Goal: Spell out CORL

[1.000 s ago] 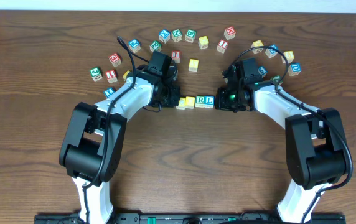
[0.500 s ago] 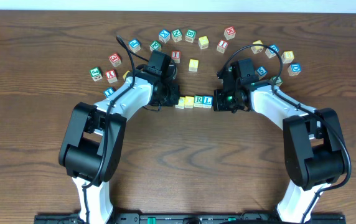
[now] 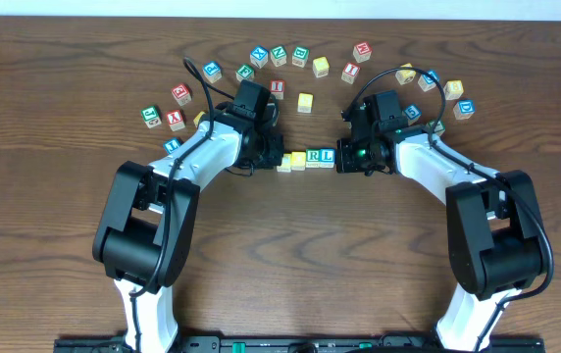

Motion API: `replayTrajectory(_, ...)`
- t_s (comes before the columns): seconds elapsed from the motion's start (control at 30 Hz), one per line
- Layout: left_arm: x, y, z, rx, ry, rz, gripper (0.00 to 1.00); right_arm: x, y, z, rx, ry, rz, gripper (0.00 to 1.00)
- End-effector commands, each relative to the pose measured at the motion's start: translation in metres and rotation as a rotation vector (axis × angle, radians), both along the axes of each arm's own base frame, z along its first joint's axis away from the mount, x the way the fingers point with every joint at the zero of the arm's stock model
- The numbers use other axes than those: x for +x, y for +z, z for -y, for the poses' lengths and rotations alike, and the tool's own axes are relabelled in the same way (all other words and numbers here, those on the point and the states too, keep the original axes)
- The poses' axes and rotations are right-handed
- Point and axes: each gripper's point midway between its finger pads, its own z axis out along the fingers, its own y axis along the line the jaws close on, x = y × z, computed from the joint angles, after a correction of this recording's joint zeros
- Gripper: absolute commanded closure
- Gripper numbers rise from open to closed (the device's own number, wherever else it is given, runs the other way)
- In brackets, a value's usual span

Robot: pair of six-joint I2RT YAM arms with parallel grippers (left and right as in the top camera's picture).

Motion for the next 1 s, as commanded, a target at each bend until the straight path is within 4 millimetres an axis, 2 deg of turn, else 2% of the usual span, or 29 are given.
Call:
replayTrajectory(0.0,-0.004,-0.003,0.001,0.016,0.003,-0.010,0.93,0.001,-0.003,-0.012,0.006,0.016,-0.007,0.98)
replayTrajectory(0.33,0.003,0.016,-0.006,0.038,0.019,0.045,0.93,0.009,0.007,0.003,0.002,-0.025,-0.034,0.96)
replayTrajectory(0.53,0.001,0.014,-0.009,0.055,0.023,0.037,0.93,0.008,0.007,0.004,0.000,-0.027,-0.041,0.98)
replayTrajectory(0.7,0.005,0.017,-0.018,0.101,0.014,0.071,0.93,0.018,0.015,0.015,-0.016,-0.044,-0.026,0.97)
replayTrajectory(0.8,0.013,0.034,-0.029,0.118,0.025,0.121,0.93,0.031,0.028,0.021,-0.018,-0.040,0.006,0.96)
replayTrajectory(0.97,0.024,0.080,-0.079,0.254,0.142,0.236,0.92,0.037,0.035,0.013,-0.012,-0.021,0.039,0.95)
